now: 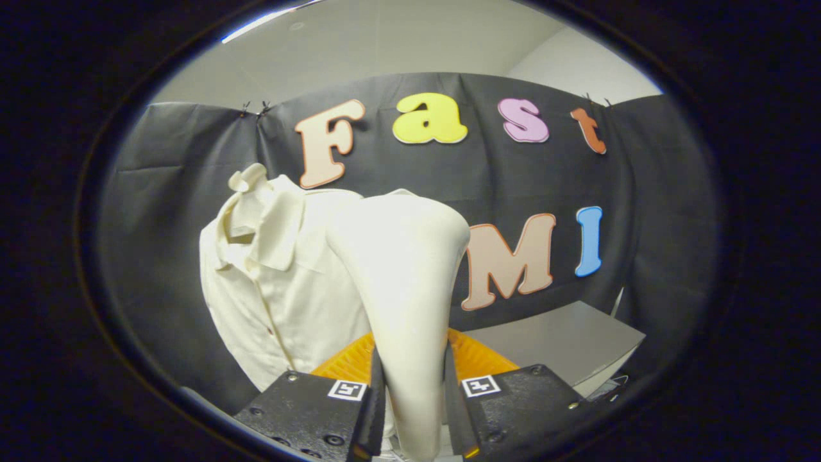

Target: Iron the clothes twice with a garment steamer, once on the left side and once on the right side.

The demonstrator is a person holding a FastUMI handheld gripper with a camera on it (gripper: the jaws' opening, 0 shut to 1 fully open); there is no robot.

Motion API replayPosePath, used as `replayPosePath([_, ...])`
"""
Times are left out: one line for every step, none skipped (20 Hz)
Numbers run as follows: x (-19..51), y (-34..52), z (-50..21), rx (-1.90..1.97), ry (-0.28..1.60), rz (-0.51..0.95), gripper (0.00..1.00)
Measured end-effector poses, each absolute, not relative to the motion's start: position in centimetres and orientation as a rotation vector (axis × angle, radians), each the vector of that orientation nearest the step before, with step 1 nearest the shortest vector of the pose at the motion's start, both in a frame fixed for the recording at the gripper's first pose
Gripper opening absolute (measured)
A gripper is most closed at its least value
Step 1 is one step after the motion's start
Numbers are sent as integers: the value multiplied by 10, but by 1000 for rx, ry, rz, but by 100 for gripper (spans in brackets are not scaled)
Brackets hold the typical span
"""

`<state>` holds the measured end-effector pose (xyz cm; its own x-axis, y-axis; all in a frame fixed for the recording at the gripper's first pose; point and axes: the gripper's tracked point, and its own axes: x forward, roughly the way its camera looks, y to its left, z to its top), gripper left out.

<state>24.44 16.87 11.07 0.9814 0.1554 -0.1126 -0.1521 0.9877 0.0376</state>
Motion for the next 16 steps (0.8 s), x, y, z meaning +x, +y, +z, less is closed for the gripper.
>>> replayPosePath([236,190,115,27,104,175,40])
replayPosePath([231,210,119,22,96,194,40])
replayPosePath([225,230,121,15,87,210,40])
replayPosePath([221,248,122,13,81,226,40])
replayPosePath([217,266,122,17,74,238,39])
replayPosePath([214,283,122,23,68,245,39])
replayPosePath([212,299,124,24,52,249,39])
replayPosePath([210,311,123,25,44,246,39])
replayPosePath([208,326,123,22,36,244,39])
replayPosePath([208,340,119,24,38,236,39])
replayPosePath([208,351,118,28,32,226,39])
replayPosePath([210,364,115,34,37,215,40])
replayPosePath([213,376,112,42,41,208,40])
replayPosePath([216,388,107,49,51,201,40])
replayPosePath([219,400,102,52,64,200,40])
replayPosePath([223,413,98,53,68,199,40])
